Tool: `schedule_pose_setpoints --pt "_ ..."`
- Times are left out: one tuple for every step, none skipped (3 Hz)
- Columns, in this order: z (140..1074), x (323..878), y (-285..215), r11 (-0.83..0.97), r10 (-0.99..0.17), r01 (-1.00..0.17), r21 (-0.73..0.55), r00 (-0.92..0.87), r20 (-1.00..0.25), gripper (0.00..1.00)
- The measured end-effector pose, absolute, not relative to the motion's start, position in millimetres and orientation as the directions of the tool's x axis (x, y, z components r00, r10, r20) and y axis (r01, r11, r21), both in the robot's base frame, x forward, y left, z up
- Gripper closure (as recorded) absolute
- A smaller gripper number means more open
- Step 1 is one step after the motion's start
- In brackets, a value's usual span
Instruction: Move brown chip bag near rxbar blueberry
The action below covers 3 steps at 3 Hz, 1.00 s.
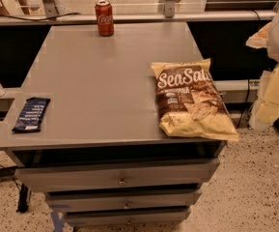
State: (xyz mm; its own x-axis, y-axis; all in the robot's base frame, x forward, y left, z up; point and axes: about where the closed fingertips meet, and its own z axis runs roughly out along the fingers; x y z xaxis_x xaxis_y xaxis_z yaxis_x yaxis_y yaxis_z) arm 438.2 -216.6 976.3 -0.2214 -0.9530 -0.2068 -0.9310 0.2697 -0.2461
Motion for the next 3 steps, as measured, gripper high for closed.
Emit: schedule_pose_setpoints --pt "976.4 438.2 -216.6 0.270 -0.953 -0.931 -0.246 -0.221 -0.207 0.00" --pt "969.5 449.9 -211.0 0.312 -0.932 -0.918 -0.245 -0.244 -0.269 0.00" --pt "950.6 486.2 -192.1 0.391 -0.867 -0.899 -0.196 -0.288 -0.406 0.00"
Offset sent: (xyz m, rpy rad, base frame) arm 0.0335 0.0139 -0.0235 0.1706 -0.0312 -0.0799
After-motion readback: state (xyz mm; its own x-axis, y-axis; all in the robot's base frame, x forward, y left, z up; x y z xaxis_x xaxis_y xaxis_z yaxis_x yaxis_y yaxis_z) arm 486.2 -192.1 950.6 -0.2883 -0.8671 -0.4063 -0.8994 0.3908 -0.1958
